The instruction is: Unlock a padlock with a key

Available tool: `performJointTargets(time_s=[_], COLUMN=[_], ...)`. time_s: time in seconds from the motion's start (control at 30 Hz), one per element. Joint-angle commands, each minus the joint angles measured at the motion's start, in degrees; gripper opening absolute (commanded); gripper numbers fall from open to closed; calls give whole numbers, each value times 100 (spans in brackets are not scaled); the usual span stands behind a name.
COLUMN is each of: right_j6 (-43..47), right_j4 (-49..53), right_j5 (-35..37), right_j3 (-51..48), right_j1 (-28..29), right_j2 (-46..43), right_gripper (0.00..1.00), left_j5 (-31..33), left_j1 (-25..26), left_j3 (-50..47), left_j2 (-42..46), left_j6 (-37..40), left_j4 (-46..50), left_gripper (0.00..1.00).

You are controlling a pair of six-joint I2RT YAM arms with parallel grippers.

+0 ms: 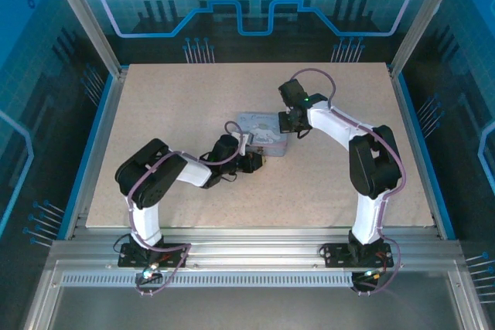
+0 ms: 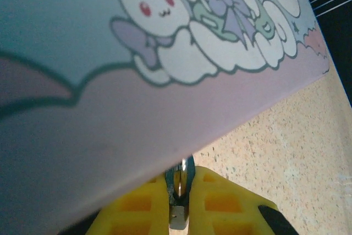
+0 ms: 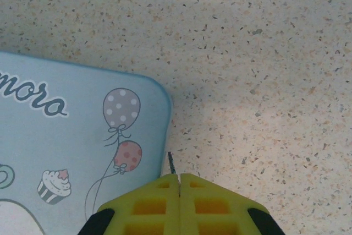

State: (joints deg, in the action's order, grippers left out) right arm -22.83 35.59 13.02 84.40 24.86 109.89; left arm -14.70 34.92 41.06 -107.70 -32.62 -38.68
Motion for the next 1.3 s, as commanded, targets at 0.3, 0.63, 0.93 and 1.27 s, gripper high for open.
performJointTargets(time_s=[0.3, 0.63, 0.93, 1.27], right_j6=[337, 308, 296, 252], right_j4=[-52, -43, 41, 9], right_j5=[-445, -453, -548, -519], right_j3=[787, 821, 1106, 904], right_j1=[97, 95, 159, 91], right_j2=[622, 590, 799, 552], right_gripper=[0, 0, 0, 0], left_j5=[-410, -420, -525, -576], left_j1=[-49, -136, -235, -327], left_j3=[258, 233, 227, 227], left_j2=[203, 214, 206, 231], left_j6=[24, -73, -166, -330], left_j4=[857, 822, 771, 845], left_gripper=[2, 2, 2, 3])
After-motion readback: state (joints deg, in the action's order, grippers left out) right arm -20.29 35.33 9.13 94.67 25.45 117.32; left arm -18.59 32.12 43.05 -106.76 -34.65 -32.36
